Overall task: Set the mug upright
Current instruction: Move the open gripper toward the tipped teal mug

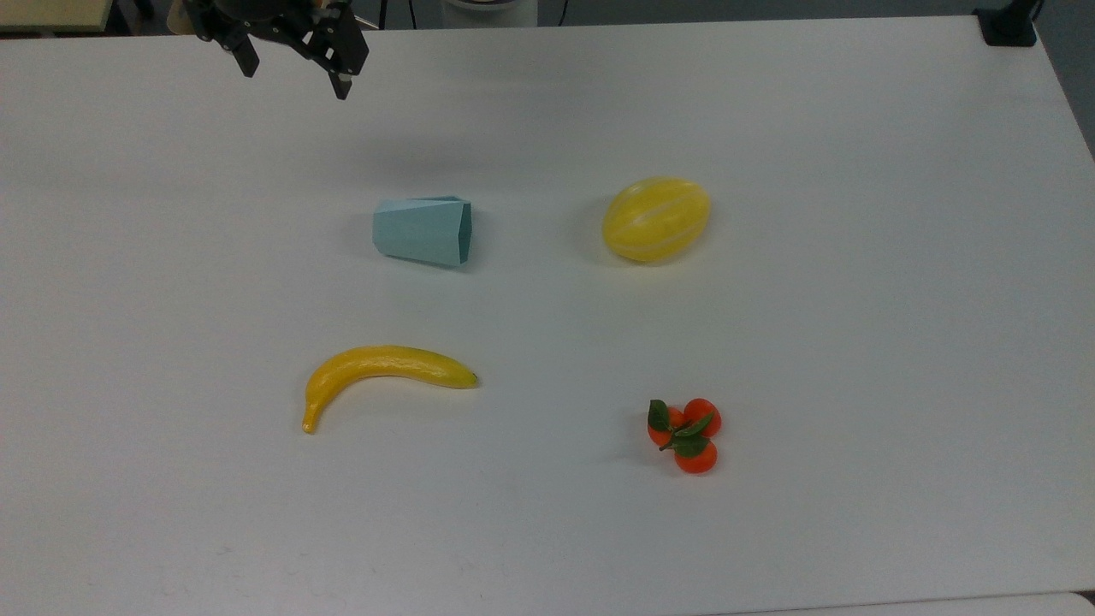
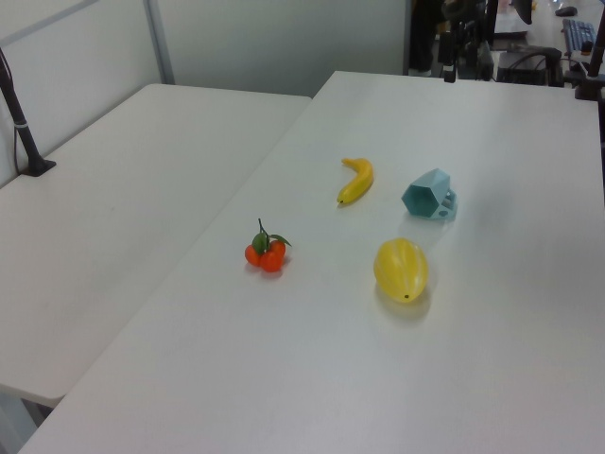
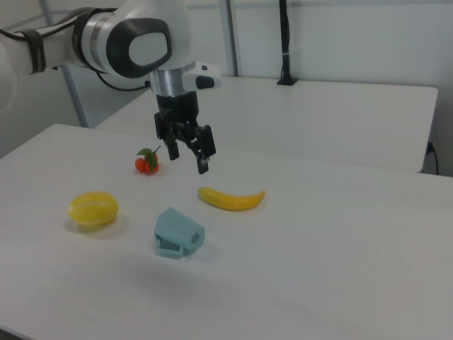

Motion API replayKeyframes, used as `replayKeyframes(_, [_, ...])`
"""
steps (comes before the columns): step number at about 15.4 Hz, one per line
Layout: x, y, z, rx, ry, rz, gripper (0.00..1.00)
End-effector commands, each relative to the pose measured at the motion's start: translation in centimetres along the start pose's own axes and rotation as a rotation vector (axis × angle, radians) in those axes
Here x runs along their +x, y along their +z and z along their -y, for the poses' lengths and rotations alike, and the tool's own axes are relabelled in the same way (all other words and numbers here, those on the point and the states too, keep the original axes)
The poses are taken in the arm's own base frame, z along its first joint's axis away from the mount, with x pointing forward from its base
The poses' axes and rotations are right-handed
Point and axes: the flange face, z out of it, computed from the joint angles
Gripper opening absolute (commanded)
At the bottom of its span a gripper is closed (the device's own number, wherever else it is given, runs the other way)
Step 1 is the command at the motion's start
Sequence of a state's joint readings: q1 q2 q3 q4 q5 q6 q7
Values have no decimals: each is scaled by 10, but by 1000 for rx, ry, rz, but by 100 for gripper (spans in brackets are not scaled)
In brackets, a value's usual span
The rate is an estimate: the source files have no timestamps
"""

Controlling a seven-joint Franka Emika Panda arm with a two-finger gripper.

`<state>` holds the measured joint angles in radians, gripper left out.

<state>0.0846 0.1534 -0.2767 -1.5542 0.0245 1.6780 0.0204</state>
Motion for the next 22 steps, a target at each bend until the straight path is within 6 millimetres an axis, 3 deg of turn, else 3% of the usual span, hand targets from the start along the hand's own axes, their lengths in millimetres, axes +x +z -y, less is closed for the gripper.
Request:
replayKeyframes(1, [-6,0,8,12,-57,8,100])
replayKeyframes(7, [-3,11,14,8,-118,30,100])
replayKeyframes(13, [0,26,41,-4,-147,55,100])
replayKeyframes(20, [6,107,134,-290,-242,149,100])
replayKeyframes(22, [-2,118,160,-340,-301,158,100])
